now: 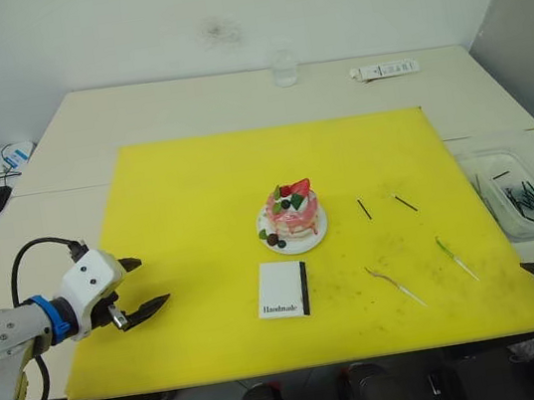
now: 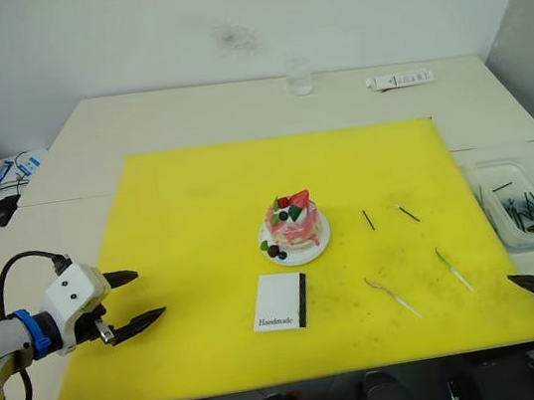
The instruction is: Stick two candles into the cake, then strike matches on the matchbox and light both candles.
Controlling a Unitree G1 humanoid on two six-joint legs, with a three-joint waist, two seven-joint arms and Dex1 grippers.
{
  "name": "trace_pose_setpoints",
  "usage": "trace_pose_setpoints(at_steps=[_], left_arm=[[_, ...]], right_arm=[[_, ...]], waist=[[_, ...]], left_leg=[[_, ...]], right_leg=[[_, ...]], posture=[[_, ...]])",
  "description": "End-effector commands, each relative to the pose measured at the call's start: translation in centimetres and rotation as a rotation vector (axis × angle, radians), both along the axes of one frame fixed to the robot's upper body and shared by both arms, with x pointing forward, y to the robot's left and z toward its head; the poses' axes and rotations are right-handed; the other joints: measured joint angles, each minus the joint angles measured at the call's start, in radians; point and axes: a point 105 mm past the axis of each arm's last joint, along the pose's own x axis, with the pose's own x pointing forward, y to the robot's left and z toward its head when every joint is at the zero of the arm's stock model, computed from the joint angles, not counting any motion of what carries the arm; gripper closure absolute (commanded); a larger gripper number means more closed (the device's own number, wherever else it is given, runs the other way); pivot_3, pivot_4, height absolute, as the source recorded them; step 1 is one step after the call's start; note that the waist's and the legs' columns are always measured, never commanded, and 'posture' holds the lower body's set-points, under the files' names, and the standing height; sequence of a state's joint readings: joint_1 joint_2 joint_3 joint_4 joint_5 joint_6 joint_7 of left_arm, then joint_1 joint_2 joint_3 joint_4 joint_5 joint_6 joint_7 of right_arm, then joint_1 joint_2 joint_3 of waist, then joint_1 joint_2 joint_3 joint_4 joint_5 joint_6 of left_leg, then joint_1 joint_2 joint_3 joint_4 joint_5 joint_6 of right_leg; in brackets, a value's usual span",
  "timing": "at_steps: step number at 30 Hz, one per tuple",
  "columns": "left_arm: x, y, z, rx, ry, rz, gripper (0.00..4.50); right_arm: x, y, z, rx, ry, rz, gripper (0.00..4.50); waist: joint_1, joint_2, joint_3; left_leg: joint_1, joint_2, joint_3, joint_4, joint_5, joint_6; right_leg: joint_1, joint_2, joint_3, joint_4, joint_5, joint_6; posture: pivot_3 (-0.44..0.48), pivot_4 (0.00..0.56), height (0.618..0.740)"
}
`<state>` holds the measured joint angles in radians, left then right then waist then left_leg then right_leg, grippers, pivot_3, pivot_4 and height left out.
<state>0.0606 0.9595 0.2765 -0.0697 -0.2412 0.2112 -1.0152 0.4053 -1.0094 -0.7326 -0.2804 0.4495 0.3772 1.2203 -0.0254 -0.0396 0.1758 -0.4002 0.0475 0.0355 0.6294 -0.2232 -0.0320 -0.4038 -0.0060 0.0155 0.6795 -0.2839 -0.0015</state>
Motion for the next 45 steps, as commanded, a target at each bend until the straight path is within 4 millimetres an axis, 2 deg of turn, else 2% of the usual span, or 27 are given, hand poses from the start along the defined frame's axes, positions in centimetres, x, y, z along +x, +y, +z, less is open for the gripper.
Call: trace_pose_setpoints(at_steps=[1,10,18,24,29,35,40,45], left_arm=[[-0.1,-0.1,0.7,0.018,-0.012,-0.023,0.02],[0.3,0.4,0.8,0.068,-0.038,-0.006,0.02],[-0.1,-0.3,1.1,0.014,-0.013,-0.069,0.02],[0.0,0.2,0.7,0.059,-0.035,-0.064,0.02],[-0.7,-0.3,0.6,-0.054,0.039,-0.072,0.02],[-1.0,-0.5,0.6,-0.061,0.057,-0.09,0.02],[-1.1,-3.1,1.4,-0.161,0.061,-0.158,0.02],[-2.8,-6.7,1.5,-0.216,0.123,-0.289,0.02]], right_arm=[[0.2,0.1,0.7,-0.034,-0.037,0.02,0.0],[0.3,0.1,0.4,-0.04,-0.036,0.032,0.0],[0.4,0.1,0.3,-0.04,-0.042,0.035,0.0],[0.5,0.1,0.2,-0.042,-0.045,0.04,0.0],[0.5,0.1,0.2,-0.047,-0.052,0.042,0.0],[0.7,0.2,0.4,-0.046,-0.066,0.048,0.0],[1.6,1.8,1.8,-0.012,-0.139,0.069,0.0],[1.5,4.7,3.0,0.028,-0.174,0.103,0.0]], waist=[[0.0,0.0,0.0],[-0.001,0.0,0.0],[-0.001,0.0,0.0],[-0.001,0.0,0.0],[-0.001,0.0,0.0],[-0.001,0.0,0.0],[-0.001,0.0,0.0],[-0.001,0.0,0.0]], left_leg=[[0.0,0.0,0.0,0.0,0.0,0.0],[0.0,0.0,0.0,0.0,0.0,0.0],[0.0,0.0,0.0,0.0,0.0,0.0],[0.0,0.0,0.0,0.0,0.0,0.0],[0.0,0.0,0.0,0.001,0.0,0.0],[0.001,0.0,0.0,0.001,0.0,0.0],[0.001,0.0,0.0,0.001,0.0,0.0],[0.0,0.0,-0.001,0.002,0.0,0.0]], right_leg=[[0.0,0.0,0.0,0.0,0.0,0.0],[0.0,0.0,0.0,0.0,0.0,0.0],[0.0,0.001,0.0,0.001,0.0,0.0],[0.0,0.001,0.0,0.001,0.0,0.0],[0.0,0.001,0.0,0.001,0.0,0.0],[0.001,0.001,0.0,0.001,0.0,0.0],[0.001,0.001,0.001,0.002,0.001,0.001],[0.001,0.001,0.0,0.002,0.001,0.001]], posture=[[0.0,0.15,0.74],[0.0,0.15,0.74],[0.0,0.15,0.74],[0.0,0.15,0.74],[0.0,0.15,0.74],[0.0,0.15,0.74],[0.0,0.15,0.74],[0.0,0.15,0.74]])
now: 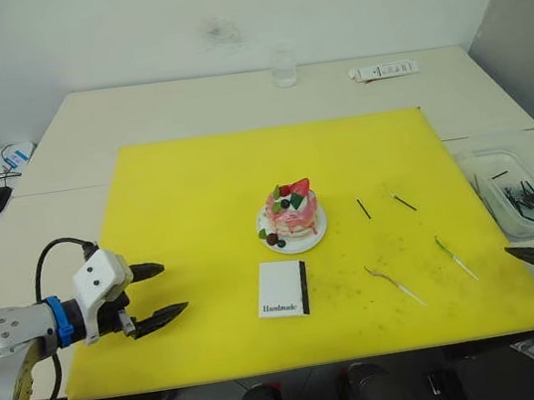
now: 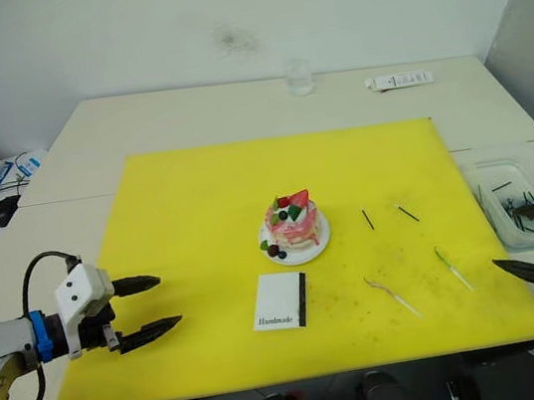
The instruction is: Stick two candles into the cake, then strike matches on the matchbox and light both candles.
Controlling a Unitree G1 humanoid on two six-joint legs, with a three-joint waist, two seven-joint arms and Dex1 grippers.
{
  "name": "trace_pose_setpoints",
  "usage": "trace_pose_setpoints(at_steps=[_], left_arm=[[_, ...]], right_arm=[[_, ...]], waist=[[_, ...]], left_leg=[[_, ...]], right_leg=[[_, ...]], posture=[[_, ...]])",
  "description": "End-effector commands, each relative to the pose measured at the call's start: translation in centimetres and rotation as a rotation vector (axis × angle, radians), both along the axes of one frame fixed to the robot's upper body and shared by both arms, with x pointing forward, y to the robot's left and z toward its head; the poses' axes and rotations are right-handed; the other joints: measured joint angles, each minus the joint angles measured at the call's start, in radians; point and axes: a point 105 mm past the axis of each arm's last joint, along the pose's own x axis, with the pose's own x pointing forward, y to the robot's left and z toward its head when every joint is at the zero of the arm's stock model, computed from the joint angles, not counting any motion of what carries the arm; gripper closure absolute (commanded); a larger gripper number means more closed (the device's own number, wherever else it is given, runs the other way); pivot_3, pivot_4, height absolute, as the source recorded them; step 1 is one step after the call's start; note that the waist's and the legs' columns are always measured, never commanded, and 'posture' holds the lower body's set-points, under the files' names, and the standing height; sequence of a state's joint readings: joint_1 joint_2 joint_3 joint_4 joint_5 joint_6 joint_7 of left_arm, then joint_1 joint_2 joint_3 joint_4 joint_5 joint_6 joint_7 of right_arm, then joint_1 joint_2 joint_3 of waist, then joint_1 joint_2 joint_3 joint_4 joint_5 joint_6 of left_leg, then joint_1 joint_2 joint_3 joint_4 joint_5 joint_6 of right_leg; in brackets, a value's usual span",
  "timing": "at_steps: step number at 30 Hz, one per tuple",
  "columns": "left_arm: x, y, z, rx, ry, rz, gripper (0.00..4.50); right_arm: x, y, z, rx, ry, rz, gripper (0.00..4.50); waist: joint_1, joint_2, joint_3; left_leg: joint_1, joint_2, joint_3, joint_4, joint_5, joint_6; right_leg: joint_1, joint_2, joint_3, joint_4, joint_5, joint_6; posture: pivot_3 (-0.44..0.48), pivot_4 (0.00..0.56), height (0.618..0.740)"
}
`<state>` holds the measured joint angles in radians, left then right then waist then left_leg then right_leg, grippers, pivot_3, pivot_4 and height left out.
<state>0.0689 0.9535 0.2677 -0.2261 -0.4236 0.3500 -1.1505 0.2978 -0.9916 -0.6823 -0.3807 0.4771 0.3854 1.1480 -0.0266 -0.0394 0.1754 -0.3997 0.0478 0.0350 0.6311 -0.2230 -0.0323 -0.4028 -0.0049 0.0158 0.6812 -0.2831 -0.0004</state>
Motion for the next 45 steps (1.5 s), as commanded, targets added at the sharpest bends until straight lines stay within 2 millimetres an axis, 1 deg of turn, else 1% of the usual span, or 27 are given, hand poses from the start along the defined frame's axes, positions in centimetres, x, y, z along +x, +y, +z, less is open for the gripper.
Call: trace_pose_setpoints(at_steps=[1,3,5,8,10,14,17,20,28,30,34,37,39,45], left_arm=[[-1.2,-3.0,0.5,-0.047,0.018,-0.113,0.02],[-1.8,-4.6,0.7,-0.073,0.025,-0.167,0.02],[-2.5,-6.4,1.0,-0.111,0.041,-0.227,0.02],[-3.4,-8.8,1.3,-0.173,0.069,-0.297,0.02],[-4.2,-10.4,1.2,-0.203,0.092,-0.348,0.02],[-4.9,-12.2,1.3,-0.232,0.108,-0.398,0.02],[-5.1,-13.0,1.1,-0.239,0.111,-0.421,0.02],[-5.1,-13.4,0.7,-0.253,0.11,-0.418,0.02],[-5.6,-13.9,0.1,-0.276,0.113,-0.401,0.02],[-5.6,-13.9,0.1,-0.286,0.115,-0.39,0.02],[-5.4,-13.9,0.1,-0.29,0.11,-0.383,0.02],[-5.3,-13.9,0.1,-0.292,0.11,-0.378,0.0],[-5.2,-13.9,0.0,-0.296,0.113,-0.373,0.0],[-4.7,-13.7,-0.3,-0.286,0.116,-0.355,0.0]], right_arm=[[-0.3,2.3,1.0,0.029,-0.035,0.028,0.0],[-0.7,3.2,0.7,0.038,-0.02,0.027,0.0],[-1.0,3.8,-0.1,0.042,0.009,0.001,0.0],[-1.4,4.2,-1.4,0.061,0.038,-0.053,0.0],[-1.4,3.5,-2.6,0.045,0.06,-0.124,0.0],[-1.0,2.4,-3.9,0.055,0.048,-0.226,0.0],[-0.9,1.9,-5.7,0.045,0.077,-0.28,0.0],[-0.9,2.0,-6.7,0.062,0.081,-0.278,0.0],[-0.7,1.6,-8.3,0.075,0.084,-0.33,0.0],[-0.5,1.3,-8.5,0.094,0.088,-0.36,0.0],[-0.6,1.3,-9.2,0.099,0.123,-0.363,0.0],[-0.7,1.3,-9.7,0.097,0.143,-0.362,0.56],[-0.7,1.4,-9.9,0.101,0.151,-0.36,1.16],[-0.6,1.7,-10.3,0.101,0.173,-0.351,3.32]], waist=[[0.0,0.0,0.0],[0.001,0.0,0.0],[0.001,0.0,-0.001],[0.001,0.0,-0.001],[0.001,0.0,-0.001],[0.0,0.001,-0.002],[0.0,0.001,-0.002],[0.001,0.001,-0.002],[0.001,0.002,-0.002],[0.001,0.002,-0.002],[0.001,0.002,-0.002],[0.001,0.002,-0.002],[0.001,0.002,-0.002],[0.001,0.002,-0.002]], left_leg=[[0.0,0.0,0.0,0.0,0.0,0.0],[0.0,0.0,0.0,0.0,0.0,0.0],[0.0,0.0,-0.001,0.0,0.0,0.0],[0.0,0.0,-0.001,0.001,0.0,0.0],[0.0,0.0,-0.001,0.002,0.0,0.0],[0.001,-0.001,-0.001,0.005,0.0,0.0],[0.004,0.0,-0.003,0.007,0.0,0.0],[0.007,-0.001,-0.003,0.008,0.0,0.0],[0.007,-0.001,-0.003,0.009,0.0,0.0],[0.007,-0.001,-0.004,0.009,0.0,0.0],[0.007,-0.001,-0.004,0.009,0.0,0.0],[0.007,-0.001,-0.004,0.009,0.0,0.0],[0.007,-0.001,-0.004,0.009,0.0,0.0],[0.007,-0.001,-0.003,0.009,0.0,0.0]], right_leg=[[0.0,0.0,0.0,0.0,0.0,0.0],[0.0,0.0,0.0,0.0,0.0,0.0],[0.0,0.0,0.0,0.0,0.0,0.0],[0.001,0.0,0.0,0.0,0.0,0.0],[0.002,0.0,0.0,0.0,0.0,0.001],[0.004,0.001,0.0,0.0,0.001,0.001],[0.009,0.002,-0.001,0.0,0.001,0.002],[0.013,0.002,0.0,0.0,0.001,0.001],[0.014,0.001,0.0,0.0,0.0,0.0],[0.014,0.001,0.0,0.0,0.0,0.0],[0.014,0.001,0.0,-0.001,0.0,0.0],[0.014,0.001,0.0,0.0,0.0,-0.001],[0.014,0.001,0.0,-0.001,0.0,-0.001],[0.014,0.001,0.0,-0.001,-0.001,-0.002]], posture=[[0.0,0.15,0.74],[0.0,0.15,0.74],[0.0,0.15,0.74],[0.0,0.15,0.74],[0.0,0.15,0.74],[0.0,0.15,0.74],[0.0,0.15,0.74],[0.0,0.15,0.74],[0.0,0.15,0.74],[0.0,0.15,0.74],[0.0,0.15,0.74],[0.0,0.15,0.74],[0.0,0.15,0.74],[0.0,0.15,0.74]])
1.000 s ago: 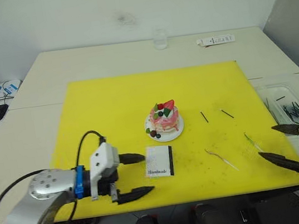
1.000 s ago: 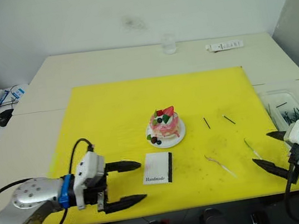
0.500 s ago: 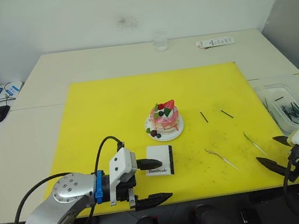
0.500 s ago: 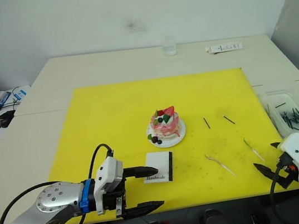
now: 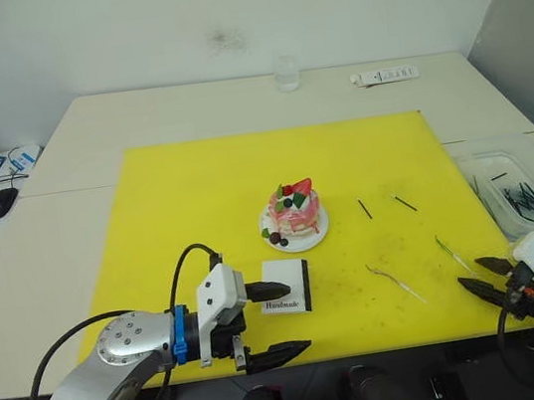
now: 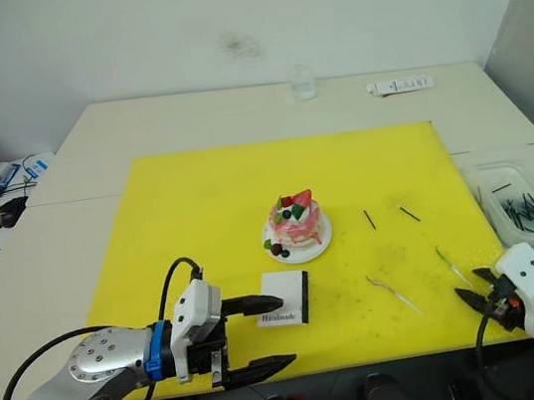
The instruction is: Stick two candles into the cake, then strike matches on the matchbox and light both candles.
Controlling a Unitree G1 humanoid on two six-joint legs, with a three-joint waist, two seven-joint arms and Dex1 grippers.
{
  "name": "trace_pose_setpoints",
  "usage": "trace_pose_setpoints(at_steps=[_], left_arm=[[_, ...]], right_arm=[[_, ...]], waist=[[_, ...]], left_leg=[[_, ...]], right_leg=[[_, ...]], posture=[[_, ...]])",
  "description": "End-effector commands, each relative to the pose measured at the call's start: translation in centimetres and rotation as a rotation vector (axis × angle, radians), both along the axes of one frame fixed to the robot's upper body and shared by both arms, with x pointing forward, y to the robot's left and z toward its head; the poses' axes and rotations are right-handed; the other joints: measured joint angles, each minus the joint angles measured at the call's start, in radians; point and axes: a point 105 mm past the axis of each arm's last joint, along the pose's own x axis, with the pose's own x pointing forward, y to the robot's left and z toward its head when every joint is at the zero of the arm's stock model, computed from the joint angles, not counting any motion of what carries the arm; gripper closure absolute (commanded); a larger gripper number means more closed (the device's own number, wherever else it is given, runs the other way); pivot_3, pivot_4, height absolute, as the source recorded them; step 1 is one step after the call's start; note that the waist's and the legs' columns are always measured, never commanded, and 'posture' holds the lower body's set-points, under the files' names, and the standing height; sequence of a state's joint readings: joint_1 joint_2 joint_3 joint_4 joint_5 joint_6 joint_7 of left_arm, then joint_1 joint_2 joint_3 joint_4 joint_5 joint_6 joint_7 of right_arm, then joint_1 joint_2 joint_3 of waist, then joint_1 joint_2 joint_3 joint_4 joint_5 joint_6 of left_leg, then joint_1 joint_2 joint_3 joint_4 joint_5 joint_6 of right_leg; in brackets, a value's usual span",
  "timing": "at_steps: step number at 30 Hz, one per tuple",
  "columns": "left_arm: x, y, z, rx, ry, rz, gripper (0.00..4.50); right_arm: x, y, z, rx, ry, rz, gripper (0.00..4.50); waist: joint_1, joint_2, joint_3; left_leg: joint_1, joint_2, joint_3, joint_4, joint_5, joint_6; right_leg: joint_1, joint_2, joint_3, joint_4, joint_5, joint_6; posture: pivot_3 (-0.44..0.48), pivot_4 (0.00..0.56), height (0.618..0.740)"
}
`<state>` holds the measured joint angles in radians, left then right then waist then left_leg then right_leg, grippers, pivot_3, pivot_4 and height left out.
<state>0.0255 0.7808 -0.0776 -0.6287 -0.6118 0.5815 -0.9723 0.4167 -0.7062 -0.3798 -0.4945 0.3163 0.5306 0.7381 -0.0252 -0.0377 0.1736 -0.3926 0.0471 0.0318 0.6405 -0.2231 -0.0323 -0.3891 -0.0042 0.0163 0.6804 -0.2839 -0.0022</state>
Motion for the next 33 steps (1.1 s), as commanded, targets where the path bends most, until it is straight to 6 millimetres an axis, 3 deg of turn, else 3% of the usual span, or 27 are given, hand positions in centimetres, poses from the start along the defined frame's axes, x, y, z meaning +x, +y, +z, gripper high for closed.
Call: trace_pose_setpoints(at_steps=[1,3,4,10,15,18,26,33], left_arm=[[0.1,-0.2,0.5,-0.008,-0.034,-0.008,0.0],[0.3,-0.1,0.5,-0.007,-0.034,-0.002,0.0],[0.3,-0.1,0.5,-0.007,-0.033,0.003,0.0],[0.7,0.2,0.7,-0.014,-0.017,0.056,0.0],[1.7,0.7,1.5,-0.048,0.022,0.126,0.0],[2.3,0.5,2.1,-0.083,0.049,0.143,0.0],[4.4,-1.8,7.3,-0.453,0.214,0.204,0.0],[6.0,-3.3,11.6,-0.738,0.302,0.218,0.0]], right_arm=[[0.1,-0.5,0.1,-0.015,0.001,-0.02,3.67],[0.1,-0.6,0.1,-0.001,-0.003,-0.03,4.34],[0.1,-0.6,0.4,0.014,-0.01,-0.036,4.43],[-0.2,0.1,2.6,0.089,-0.071,-0.027,4.43],[0.7,1.3,6.2,0.179,-0.183,-0.009,4.43],[1.7,3.1,7.8,0.249,-0.237,0.026,4.43],[4.7,9.7,13.3,0.526,-0.348,0.229,4.43],[4.9,14.2,16.1,0.801,-0.26,0.416,4.43]], waist=[[0.0,0.0,0.0],[0.0,0.0,0.0],[0.0,0.0,0.0],[0.001,0.0,0.0],[0.0,0.001,0.001],[0.0,0.0,0.001],[-0.001,0.0,0.002],[-0.001,-0.001,0.002]], left_leg=[[0.0,0.0,0.0,0.0,0.0,0.0],[0.0,0.0,0.0,0.0,0.0,0.0],[0.0,0.0,0.0,0.0,0.0,0.0],[-0.001,0.0,0.0,0.0,0.0,0.0],[-0.001,0.0,-0.001,0.0,0.0,0.0],[-0.001,0.0,-0.001,0.0,0.0,0.0],[-0.005,-0.001,-0.002,0.002,0.0,0.0],[-0.007,-0.001,-0.003,0.002,0.0,0.0]], right_leg=[[0.0,0.0,0.0,0.0,0.0,0.0],[0.0,0.0,0.0,0.0,0.0,-0.001],[0.0,0.0,0.0,0.0,-0.001,-0.001],[0.0,0.0,0.0,0.0,-0.001,-0.001],[0.0,0.0,-0.001,0.0,0.0,0.001],[0.0,0.0,-0.001,0.0,0.0,0.0],[-0.001,0.001,-0.001,-0.001,0.003,0.006],[-0.002,0.002,-0.001,-0.002,0.003,0.007]], posture=[[0.0,0.15,0.74],[0.0,0.15,0.74],[0.0,0.15,0.74],[0.0,0.15,0.74],[0.0,0.15,0.74],[0.0,0.15,0.74],[0.0,0.15,0.74],[0.0,0.15,0.74]])
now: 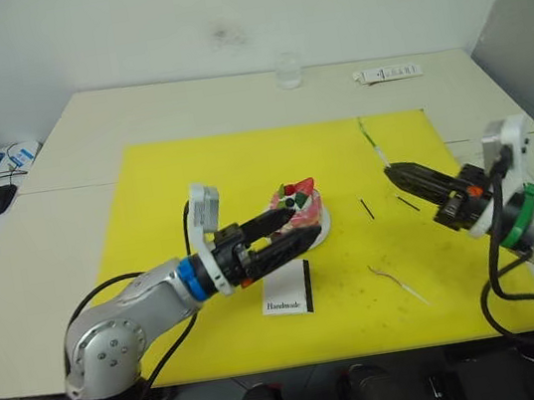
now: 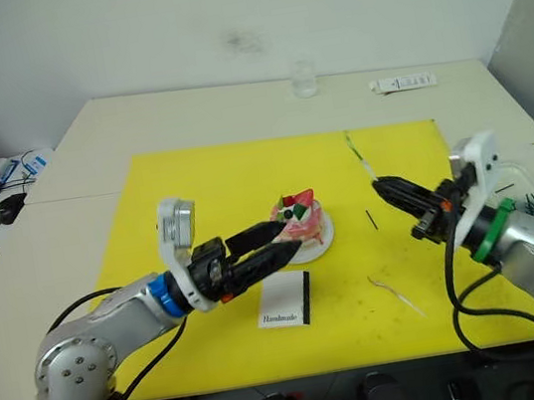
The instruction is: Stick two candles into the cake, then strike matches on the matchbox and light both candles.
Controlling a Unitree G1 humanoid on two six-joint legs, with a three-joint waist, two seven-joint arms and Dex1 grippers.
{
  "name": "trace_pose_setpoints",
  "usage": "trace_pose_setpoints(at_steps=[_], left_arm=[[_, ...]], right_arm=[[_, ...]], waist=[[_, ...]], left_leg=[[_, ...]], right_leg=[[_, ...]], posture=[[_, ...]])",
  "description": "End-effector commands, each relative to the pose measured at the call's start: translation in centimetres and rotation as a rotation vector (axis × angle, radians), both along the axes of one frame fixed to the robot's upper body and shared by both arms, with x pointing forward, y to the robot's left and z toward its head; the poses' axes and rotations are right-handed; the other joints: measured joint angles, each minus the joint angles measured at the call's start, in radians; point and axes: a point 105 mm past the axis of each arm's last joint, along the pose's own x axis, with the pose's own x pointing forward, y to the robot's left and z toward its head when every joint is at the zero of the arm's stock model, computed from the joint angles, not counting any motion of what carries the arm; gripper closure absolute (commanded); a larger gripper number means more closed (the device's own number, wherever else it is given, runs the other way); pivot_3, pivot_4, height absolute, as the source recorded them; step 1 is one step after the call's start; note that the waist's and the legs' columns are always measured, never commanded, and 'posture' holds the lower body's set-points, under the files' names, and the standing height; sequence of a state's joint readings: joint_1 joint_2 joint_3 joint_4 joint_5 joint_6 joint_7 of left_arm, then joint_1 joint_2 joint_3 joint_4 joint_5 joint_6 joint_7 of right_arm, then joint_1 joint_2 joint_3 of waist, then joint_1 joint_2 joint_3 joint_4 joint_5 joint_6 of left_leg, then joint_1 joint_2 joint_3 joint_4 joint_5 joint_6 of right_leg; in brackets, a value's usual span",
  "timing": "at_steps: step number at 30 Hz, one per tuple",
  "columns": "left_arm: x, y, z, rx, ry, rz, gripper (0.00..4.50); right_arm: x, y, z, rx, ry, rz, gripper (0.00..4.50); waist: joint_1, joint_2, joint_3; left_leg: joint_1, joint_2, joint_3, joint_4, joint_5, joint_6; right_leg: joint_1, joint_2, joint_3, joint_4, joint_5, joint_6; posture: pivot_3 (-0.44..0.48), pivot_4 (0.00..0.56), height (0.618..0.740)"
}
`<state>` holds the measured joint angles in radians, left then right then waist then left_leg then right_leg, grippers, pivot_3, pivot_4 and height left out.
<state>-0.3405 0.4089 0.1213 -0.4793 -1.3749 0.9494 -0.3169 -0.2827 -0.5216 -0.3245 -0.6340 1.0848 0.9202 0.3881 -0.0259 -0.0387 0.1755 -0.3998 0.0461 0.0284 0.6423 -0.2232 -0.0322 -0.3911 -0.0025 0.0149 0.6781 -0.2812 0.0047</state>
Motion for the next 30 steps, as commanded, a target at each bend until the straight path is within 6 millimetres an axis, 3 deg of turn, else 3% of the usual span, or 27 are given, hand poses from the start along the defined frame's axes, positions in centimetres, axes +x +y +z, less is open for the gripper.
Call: trace_pose_setpoints(at_steps=[1,7,20,23,30], left_arm=[[0.1,-0.1,2.9,-0.157,0.0,0.002,0.0],[-0.5,-0.4,4.1,-0.274,0.064,-0.069,0.0],[-1.3,-0.8,4.2,-0.261,0.07,-0.152,0.0],[-1.2,-0.8,4.2,-0.271,0.073,-0.155,0.59],[-0.8,-0.9,4.3,-0.302,0.082,-0.159,2.69]], right_arm=[[-0.7,1.6,1.3,0.107,0.036,0.119,4.43],[-1.4,3.4,2.1,0.199,0.114,0.253,4.43],[-2.9,4.7,2.0,0.207,0.224,0.377,4.43],[-3.0,4.9,2.0,0.204,0.235,0.387,4.5],[-2.9,5.3,1.8,0.2,0.249,0.405,4.5]], waist=[[0.0,0.0,0.0],[0.0,0.0,0.0],[0.0,0.0,0.0],[0.0,0.0,0.0],[0.0,0.0,0.0]], left_leg=[[0.0,0.0,0.0,0.0,0.0,0.0],[0.0,0.0,0.001,0.0,0.0,0.0],[0.0,-0.001,0.001,0.0,0.0,0.0],[0.0,-0.001,0.001,0.0,0.0,0.0],[0.0,-0.001,0.001,0.0,0.0,0.0]], right_leg=[[0.0,0.0,0.0,0.0,0.0,0.0],[0.0,0.0,0.001,0.0,0.0,0.0],[0.0,0.002,0.001,-0.001,0.0,0.0],[0.0,0.002,0.001,-0.001,0.0,0.0],[0.0,0.002,0.0,-0.001,0.0,0.0]], posture=[[0.0,0.15,0.74],[0.0,0.15,0.74],[0.0,0.15,0.74],[0.0,0.15,0.74],[0.0,0.15,0.74]])
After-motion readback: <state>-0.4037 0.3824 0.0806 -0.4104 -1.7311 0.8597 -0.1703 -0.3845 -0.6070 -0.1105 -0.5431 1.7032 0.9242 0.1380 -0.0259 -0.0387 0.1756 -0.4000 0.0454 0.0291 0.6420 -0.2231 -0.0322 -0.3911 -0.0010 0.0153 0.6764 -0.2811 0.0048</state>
